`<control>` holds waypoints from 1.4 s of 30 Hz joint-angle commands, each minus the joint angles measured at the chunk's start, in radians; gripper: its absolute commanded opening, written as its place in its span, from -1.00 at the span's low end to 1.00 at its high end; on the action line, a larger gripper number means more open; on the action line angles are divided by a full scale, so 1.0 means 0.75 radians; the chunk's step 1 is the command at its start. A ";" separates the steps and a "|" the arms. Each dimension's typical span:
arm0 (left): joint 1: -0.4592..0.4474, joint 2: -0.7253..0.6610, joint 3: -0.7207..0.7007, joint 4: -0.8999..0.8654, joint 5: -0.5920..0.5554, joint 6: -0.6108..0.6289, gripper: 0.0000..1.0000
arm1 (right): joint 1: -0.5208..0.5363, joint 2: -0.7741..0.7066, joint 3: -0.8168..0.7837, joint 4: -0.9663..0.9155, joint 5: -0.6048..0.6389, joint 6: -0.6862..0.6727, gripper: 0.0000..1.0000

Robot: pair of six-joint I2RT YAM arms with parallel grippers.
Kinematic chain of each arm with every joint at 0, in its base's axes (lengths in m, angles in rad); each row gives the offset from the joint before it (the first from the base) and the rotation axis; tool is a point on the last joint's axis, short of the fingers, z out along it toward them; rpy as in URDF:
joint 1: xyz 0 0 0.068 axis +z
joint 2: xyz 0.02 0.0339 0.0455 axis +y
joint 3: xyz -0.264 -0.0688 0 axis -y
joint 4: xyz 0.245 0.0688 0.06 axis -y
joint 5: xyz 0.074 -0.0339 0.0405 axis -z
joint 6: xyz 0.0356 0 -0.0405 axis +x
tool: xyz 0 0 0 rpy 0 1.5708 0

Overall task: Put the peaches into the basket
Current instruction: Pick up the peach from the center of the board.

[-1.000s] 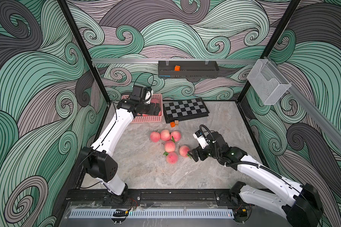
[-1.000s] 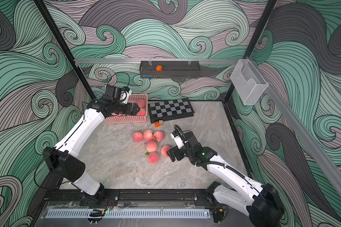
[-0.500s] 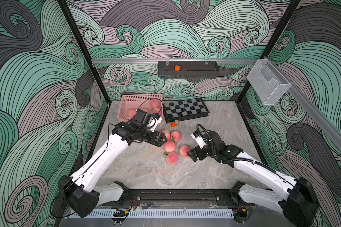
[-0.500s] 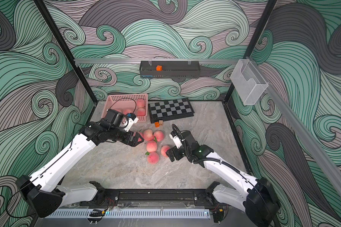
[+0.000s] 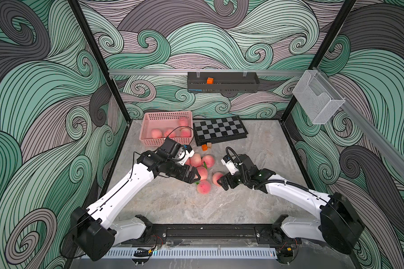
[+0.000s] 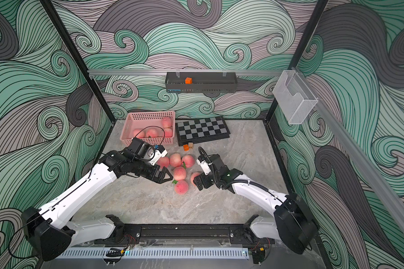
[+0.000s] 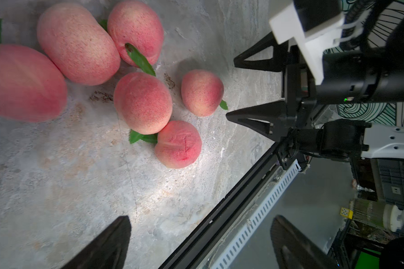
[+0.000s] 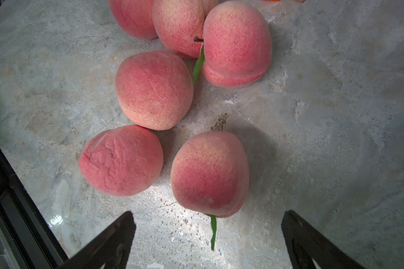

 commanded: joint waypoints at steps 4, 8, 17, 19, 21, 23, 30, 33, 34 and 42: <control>-0.033 0.013 -0.048 0.132 0.110 -0.082 0.89 | 0.005 0.111 0.033 0.082 -0.039 -0.008 0.97; -0.042 0.042 -0.060 0.156 0.120 -0.107 0.89 | 0.006 0.147 0.036 0.112 -0.044 -0.008 0.96; -0.047 0.069 -0.044 0.168 0.116 -0.116 0.89 | 0.006 0.231 0.031 0.179 -0.094 -0.003 0.83; -0.047 0.077 -0.043 0.167 0.124 -0.120 0.89 | 0.005 0.237 0.022 0.198 -0.095 0.002 0.77; -0.047 0.083 -0.041 0.164 0.126 -0.120 0.89 | 0.005 0.245 0.019 0.207 -0.099 0.001 0.75; -0.048 0.087 -0.037 0.158 0.128 -0.119 0.89 | 0.006 0.260 0.023 0.210 -0.099 0.002 0.75; -0.047 0.080 -0.036 0.171 0.132 -0.134 0.88 | 0.005 0.288 0.017 0.217 -0.107 -0.002 0.63; -0.047 0.080 -0.029 0.176 0.136 -0.136 0.88 | 0.006 0.299 0.015 0.221 -0.106 -0.003 0.62; -0.047 0.082 -0.024 0.177 0.136 -0.139 0.88 | 0.005 0.301 0.015 0.219 -0.105 -0.002 0.59; -0.045 0.091 0.000 0.194 0.161 -0.158 0.88 | 0.005 0.262 -0.010 0.232 -0.102 -0.017 0.45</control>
